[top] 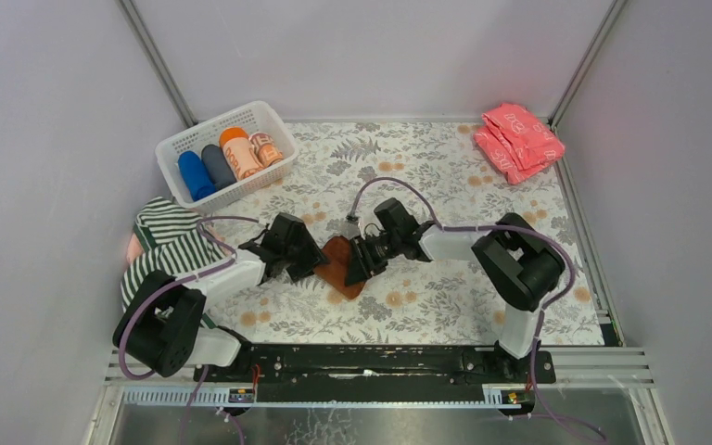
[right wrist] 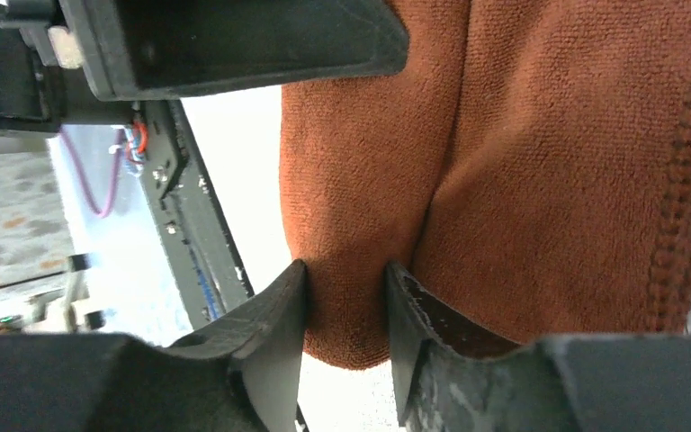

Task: Roll the towels
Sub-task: Roll the towel at the center of the board.

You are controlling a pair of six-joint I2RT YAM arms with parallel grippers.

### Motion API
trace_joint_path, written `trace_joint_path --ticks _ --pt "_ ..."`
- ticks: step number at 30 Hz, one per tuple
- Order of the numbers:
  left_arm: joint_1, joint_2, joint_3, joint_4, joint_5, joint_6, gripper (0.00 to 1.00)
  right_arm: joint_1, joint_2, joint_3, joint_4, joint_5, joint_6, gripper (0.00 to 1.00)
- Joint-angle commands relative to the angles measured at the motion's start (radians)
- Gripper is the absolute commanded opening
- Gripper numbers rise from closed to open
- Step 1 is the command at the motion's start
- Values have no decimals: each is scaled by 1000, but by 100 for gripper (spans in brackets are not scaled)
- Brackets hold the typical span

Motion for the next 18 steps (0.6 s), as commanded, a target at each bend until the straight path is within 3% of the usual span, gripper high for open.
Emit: trace_joint_path --ticks 1,10,14,18 --pt "1 30 -27 -37 -63 34 51 85 -131 16 -247 337 -115 48" --pt "1 30 -24 -54 -59 47 51 325 -317 78 -379 958 -233 65" --pt "1 31 -24 -54 -59 43 51 452 -304 96 -355 1156 -291 67" --pt "1 29 -22 -54 -57 44 51 514 -239 122 -332 1235 -335 68"
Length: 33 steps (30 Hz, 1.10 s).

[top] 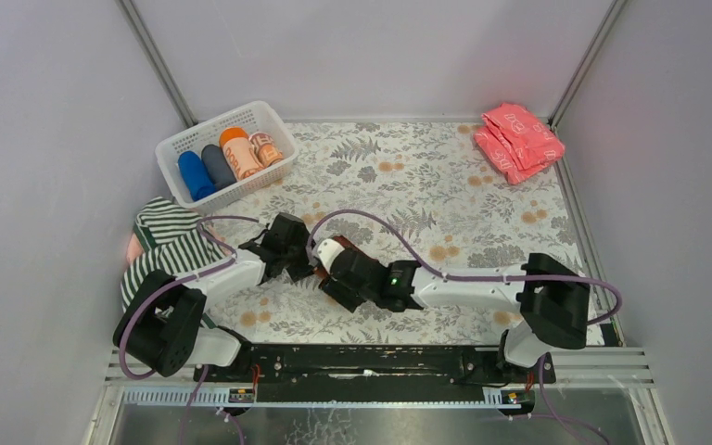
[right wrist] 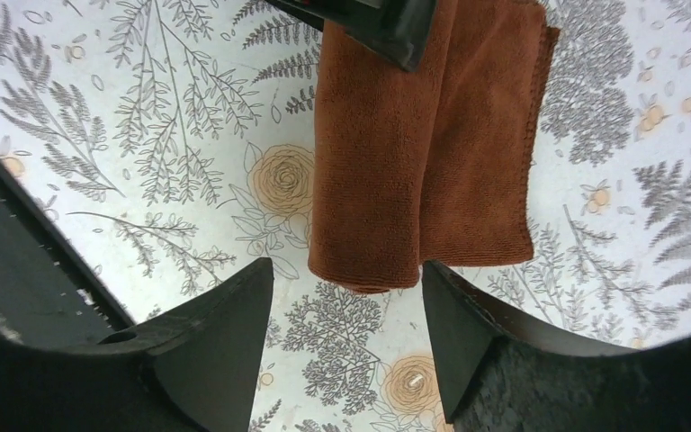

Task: Roll the towels
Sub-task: Roll the towel at the center of the board.

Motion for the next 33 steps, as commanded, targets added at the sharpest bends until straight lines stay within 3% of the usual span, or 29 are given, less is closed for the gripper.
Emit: trace_joint_path --ticks 1,6,9,13,16,21,27,33 --pt "1 25 -22 -59 -57 39 51 56 63 64 9 227 -84 68" --pt "1 26 -21 -58 -60 36 51 83 187 84 16 263 -119 69" --pt "1 32 -19 -54 -59 36 51 89 231 84 9 252 -124 64" --pt "1 34 -15 -50 -54 33 54 89 239 66 6 188 -114 48" --pt "1 28 -4 -56 -48 33 58 73 216 41 25 101 -109 31" --pt "3 -53 4 -84 -65 14 70 -28 184 15 54 -193 -64 16" --pt "21 -189 1 -155 -91 -8 82 -204 179 -58 186 -653 37 15" --pt "26 -260 -23 -173 -61 -26 84 -337 238 -118 381 -994 191 16"
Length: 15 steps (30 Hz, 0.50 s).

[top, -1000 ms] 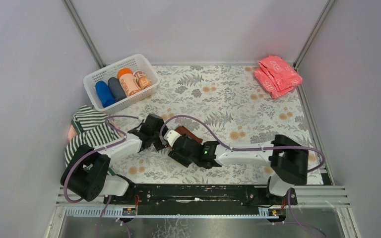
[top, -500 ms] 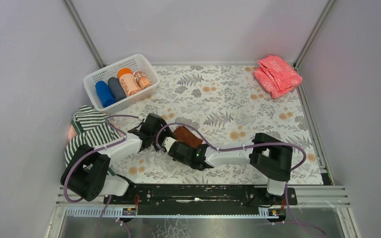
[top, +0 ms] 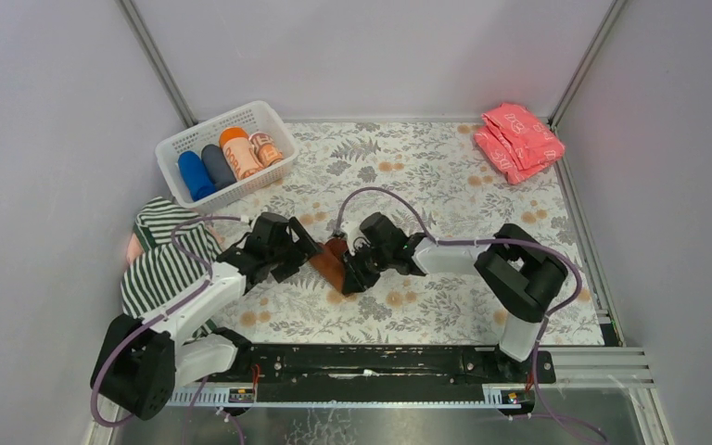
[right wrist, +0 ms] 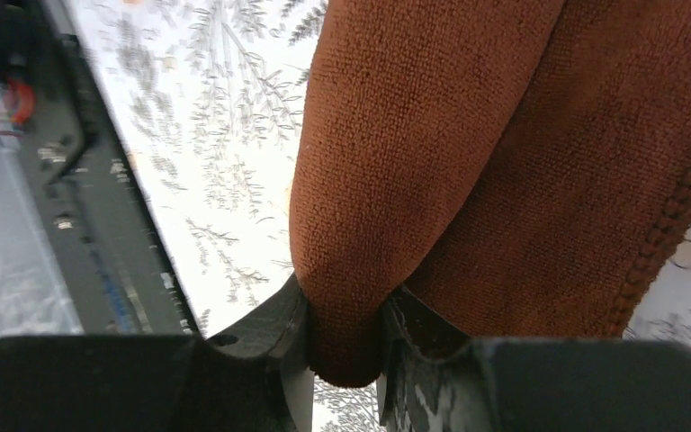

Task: Roll the towels
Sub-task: Roll the towel at the center of the board.

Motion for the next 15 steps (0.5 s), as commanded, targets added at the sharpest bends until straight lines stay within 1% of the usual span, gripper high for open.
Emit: trace_joint_path --ticks 1,3,5,11,13,15 --pt "5 -31 -29 -25 6 -22 84 -75 63 -61 194 -398 172 16" --pt "3 -14 -45 18 41 -34 83 -113 96 -87 282 -481 238 17" --pt "2 15 -50 63 67 -49 83 -135 135 -100 353 -523 297 18" --pt "-6 141 -30 138 69 -47 76 -185 221 -135 512 -558 439 20" --pt "-7 180 -30 148 60 -44 69 -190 206 -145 509 -536 446 23" --pt "-7 217 -30 157 49 -39 67 -190 168 -137 430 -482 393 29"
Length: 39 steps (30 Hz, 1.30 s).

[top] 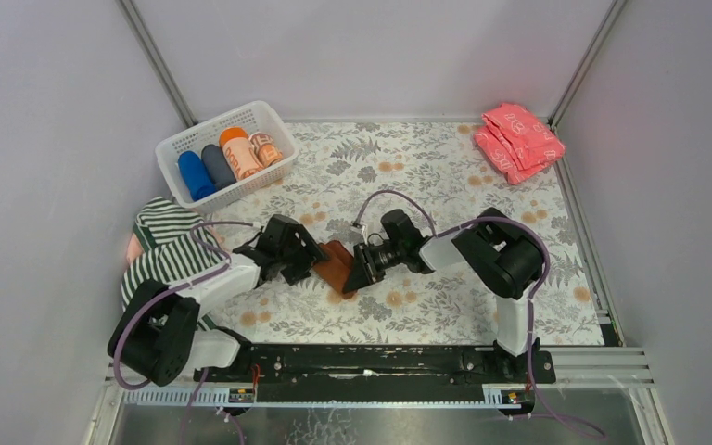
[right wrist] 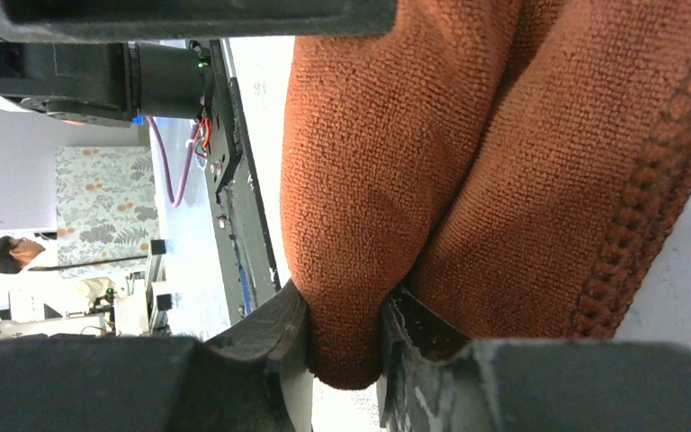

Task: Roll the towels
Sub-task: Roll the towel at the center of the board.

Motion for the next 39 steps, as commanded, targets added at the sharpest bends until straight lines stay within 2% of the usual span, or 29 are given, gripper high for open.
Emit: trace_joint_path --ticks 1,6,11,16,22,25,32,35,39 --pt "-6 76 6 38 -26 12 66 0 -49 -10 -102 69 -22 32" --pt "-6 120 1 32 -42 29 65 13 -218 23 -370 303 -174 51" --pt "-6 125 -10 20 -55 36 64 114 -408 75 -582 671 -304 64" --pt "-6 125 -14 14 -54 37 64 288 -459 125 -631 1006 -408 71" --pt "-6 114 -6 5 -54 38 64 435 -369 182 -628 1260 -514 75" --pt "-6 114 -2 3 -55 40 64 460 -314 211 -640 1299 -542 76" --pt "-7 116 2 3 -56 38 64 483 -209 230 -666 1262 -556 75" --pt "-6 119 6 7 -49 37 64 485 -177 231 -686 1257 -542 69" --pt "-6 97 14 0 -41 32 66 482 -169 220 -685 1187 -522 53"
